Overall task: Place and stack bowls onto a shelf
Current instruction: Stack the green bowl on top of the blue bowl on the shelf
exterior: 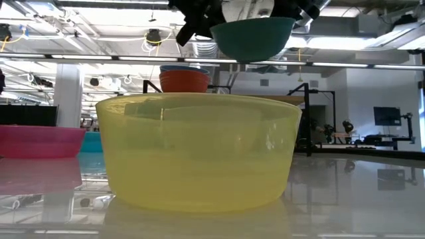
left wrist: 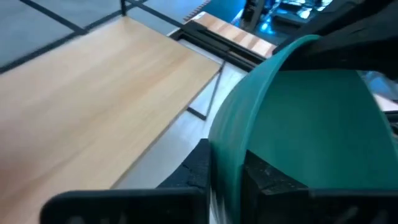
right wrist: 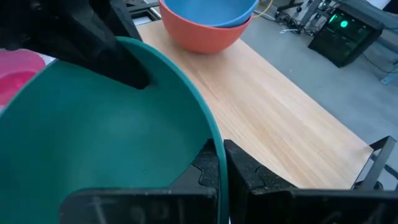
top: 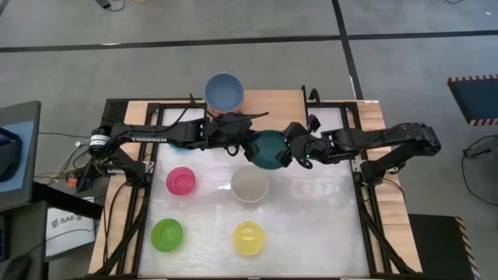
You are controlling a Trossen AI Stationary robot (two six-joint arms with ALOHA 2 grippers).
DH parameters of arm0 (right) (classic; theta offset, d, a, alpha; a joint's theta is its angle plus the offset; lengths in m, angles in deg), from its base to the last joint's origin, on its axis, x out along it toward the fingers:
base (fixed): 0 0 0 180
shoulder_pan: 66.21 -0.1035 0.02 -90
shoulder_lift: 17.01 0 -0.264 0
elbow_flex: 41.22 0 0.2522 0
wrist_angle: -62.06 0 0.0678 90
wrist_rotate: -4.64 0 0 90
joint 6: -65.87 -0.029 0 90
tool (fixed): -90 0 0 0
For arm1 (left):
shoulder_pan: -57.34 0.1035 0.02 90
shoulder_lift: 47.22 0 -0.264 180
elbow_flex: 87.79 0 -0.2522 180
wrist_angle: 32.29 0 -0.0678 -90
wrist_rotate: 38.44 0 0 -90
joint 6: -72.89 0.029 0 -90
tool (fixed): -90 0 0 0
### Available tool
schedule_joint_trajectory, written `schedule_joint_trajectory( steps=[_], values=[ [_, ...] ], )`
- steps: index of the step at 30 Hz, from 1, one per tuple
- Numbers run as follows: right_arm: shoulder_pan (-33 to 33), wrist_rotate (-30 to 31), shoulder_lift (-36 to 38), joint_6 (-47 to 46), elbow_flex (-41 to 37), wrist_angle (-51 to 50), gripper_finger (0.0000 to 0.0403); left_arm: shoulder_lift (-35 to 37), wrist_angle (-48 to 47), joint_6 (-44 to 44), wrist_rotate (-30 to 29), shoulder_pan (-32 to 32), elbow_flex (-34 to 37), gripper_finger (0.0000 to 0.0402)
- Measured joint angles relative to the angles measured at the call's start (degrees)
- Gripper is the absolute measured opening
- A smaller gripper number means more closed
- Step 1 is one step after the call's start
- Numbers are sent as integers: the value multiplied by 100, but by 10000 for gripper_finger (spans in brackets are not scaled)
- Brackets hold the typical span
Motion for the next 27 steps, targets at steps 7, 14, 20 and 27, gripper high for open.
schedule_joint_trajectory(
  steps=[7, 14, 20, 27],
  values=[
    [77, -90, 16, -376, 17, 183, 81, -9, -38, 139, -48, 53, 17, 2],
    [97, 49, 123, -617, 338, 386, 246, 32, -570, 181, 763, 474, -307, 2],
    [144, 266, 125, -618, 945, 229, 295, 37, -1574, 950, 467, 833, -1098, 2],
    [58, 268, 121, -750, 1113, 79, 291, 50, -2666, 1708, 89, 1596, -2075, 1]
  ],
)
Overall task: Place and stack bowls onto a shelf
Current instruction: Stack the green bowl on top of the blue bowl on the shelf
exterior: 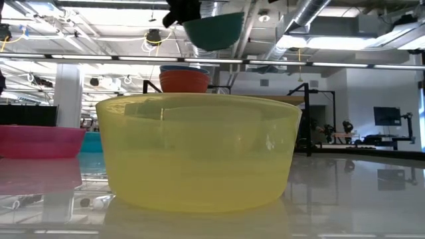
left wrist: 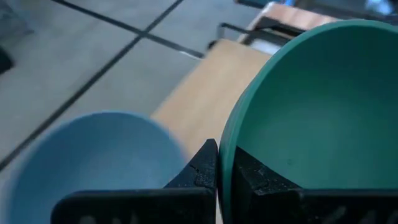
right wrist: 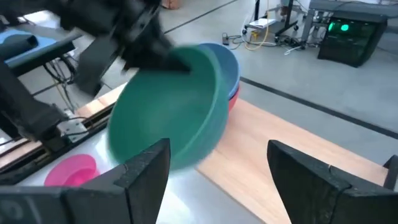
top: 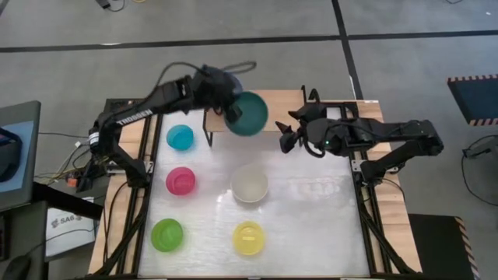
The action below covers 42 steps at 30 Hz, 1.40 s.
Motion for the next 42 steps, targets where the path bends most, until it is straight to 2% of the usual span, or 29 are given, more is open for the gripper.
schedule_joint_trajectory(
  steps=[7, 13, 20, 28, 35, 42],
  values=[
    [-105, -12, -20, -652, 0, -631, 291, 0, -586, 407, 95, 865, -487, 0],
    [-104, -13, -28, -1129, 0, -1019, 291, -4, -644, 553, 588, 1608, -524, 0],
    [-99, -13, -28, -1206, -2, -1012, 291, -9, -639, 698, 766, 2203, -524, 0],
    [57, -15, -28, -1215, -4, -1003, 291, -132, -689, 763, 1122, 2307, -199, 0],
    [93, -35, -28, -1223, -4, -977, 291, -416, -604, 676, 932, 2305, 92, 1],
    [90, -55, -28, -1223, -4, -964, 291, -533, -589, 448, 1097, 2321, 93, 34]
  ],
)
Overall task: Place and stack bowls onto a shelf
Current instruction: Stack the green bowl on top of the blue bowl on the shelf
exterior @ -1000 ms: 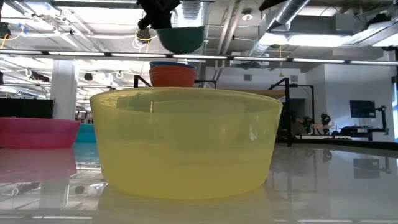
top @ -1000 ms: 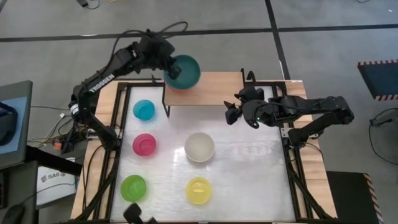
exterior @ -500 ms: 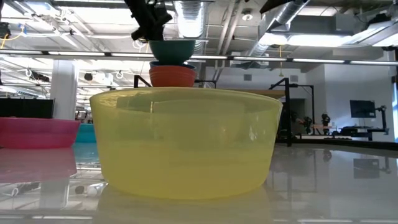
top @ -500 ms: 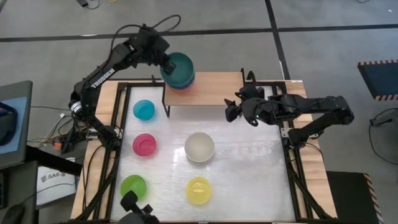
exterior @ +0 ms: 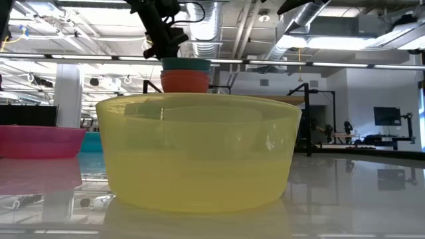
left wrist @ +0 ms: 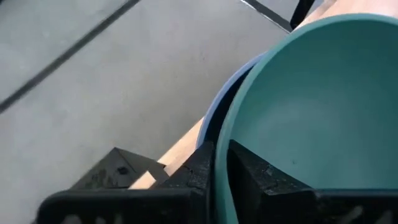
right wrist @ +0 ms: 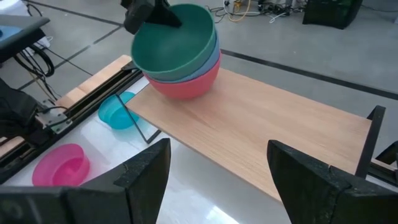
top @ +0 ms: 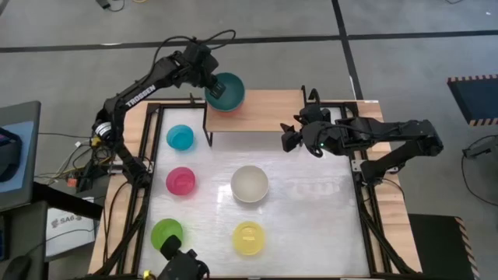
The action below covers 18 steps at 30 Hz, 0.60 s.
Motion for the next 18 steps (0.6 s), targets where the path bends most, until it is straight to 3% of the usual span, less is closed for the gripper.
schedule_joint_trajectory(
  steps=[10, 18],
  values=[
    [0, -116, 0, 0, -2, 2, 291, -130, -230, -100, 28, 23, -40, 109],
    [19, -382, -2, 1, -2, -213, 291, -83, -249, 60, -71, 15, -910, 128]
  ],
)
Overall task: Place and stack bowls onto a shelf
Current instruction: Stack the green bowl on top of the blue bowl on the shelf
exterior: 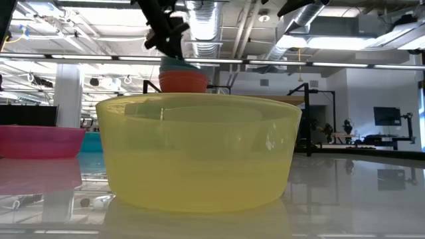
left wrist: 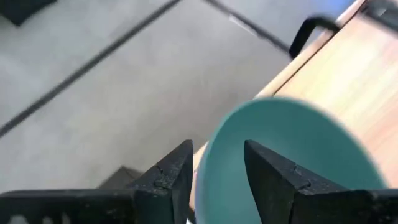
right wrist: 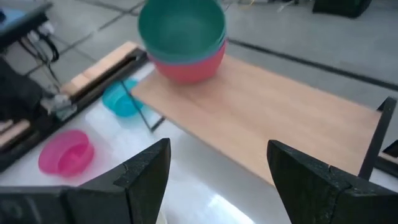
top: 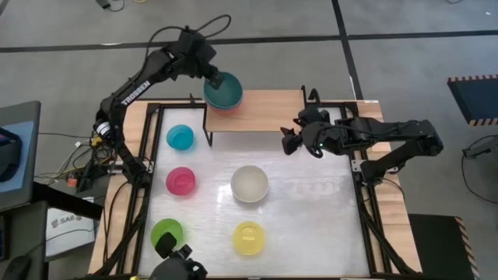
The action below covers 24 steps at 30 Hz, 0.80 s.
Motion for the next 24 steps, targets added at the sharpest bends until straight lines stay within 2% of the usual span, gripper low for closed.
schedule_joint_trajectory(
  steps=[7, 14, 19, 24],
  values=[
    [180, -740, -13, -300, -484, 25, 291, 14, -157, 7, 20, -1, -186, 129],
    [261, -1366, -11, -539, -1171, 881, 291, 6, -195, -151, -150, -30, 696, 129],
    [195, -1520, -10, -679, -1324, 1128, 291, 6, -178, -291, -149, -44, 1171, 129],
    [165, -1520, -9, -749, -1362, 1138, 291, 6, -124, -314, -149, -170, 1190, 129]
  ],
)
